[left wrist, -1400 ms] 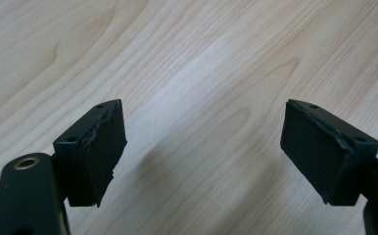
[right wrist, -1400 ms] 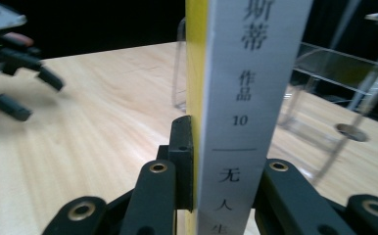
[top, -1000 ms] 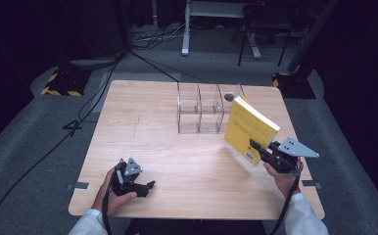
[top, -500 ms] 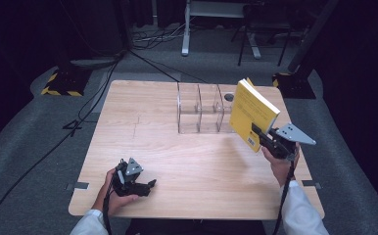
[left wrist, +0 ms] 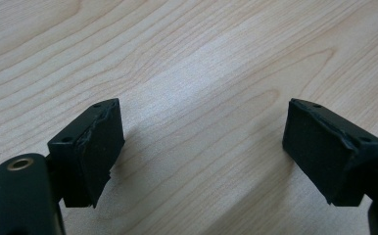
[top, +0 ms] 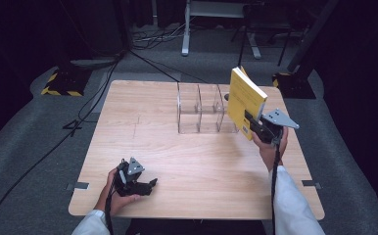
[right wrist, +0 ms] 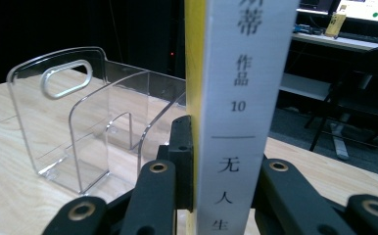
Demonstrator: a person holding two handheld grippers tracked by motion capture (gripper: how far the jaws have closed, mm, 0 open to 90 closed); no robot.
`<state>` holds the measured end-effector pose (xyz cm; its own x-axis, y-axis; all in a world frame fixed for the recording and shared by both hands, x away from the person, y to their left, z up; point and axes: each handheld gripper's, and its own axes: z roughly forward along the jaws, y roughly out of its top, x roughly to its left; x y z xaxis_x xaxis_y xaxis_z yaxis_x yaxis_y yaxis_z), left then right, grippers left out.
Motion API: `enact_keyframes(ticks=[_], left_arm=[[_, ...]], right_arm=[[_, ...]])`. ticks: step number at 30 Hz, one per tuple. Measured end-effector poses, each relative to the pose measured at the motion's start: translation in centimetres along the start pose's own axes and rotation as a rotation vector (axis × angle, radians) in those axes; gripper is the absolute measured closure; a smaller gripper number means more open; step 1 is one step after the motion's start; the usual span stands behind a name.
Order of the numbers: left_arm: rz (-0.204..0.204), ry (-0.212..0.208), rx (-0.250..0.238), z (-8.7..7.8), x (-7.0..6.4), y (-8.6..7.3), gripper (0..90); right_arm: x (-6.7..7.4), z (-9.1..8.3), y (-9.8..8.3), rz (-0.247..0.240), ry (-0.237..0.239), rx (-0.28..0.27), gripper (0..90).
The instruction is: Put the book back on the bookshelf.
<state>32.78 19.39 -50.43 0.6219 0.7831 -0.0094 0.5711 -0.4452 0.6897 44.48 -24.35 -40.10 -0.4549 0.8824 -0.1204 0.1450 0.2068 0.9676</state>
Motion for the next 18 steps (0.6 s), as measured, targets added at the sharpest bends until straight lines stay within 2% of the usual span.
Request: enact_keyframes(ticks=[7,13,18], left_arm=[[0.001,0.000,0.000,0.0,0.0,0.0,16.3],[0.005,-0.006,-0.001,0.0,0.0,0.0,16.3],[0.011,-0.004,0.000,0.0,0.0,0.0,16.3]], right_arm=[[0.5,1.8,0.3,0.001,-0.011,0.002,76.1],[0.8,3.6,0.5,0.026,-0.027,0.011,76.1],[1.2,4.8,0.7,0.013,-0.037,0.021,76.0]])
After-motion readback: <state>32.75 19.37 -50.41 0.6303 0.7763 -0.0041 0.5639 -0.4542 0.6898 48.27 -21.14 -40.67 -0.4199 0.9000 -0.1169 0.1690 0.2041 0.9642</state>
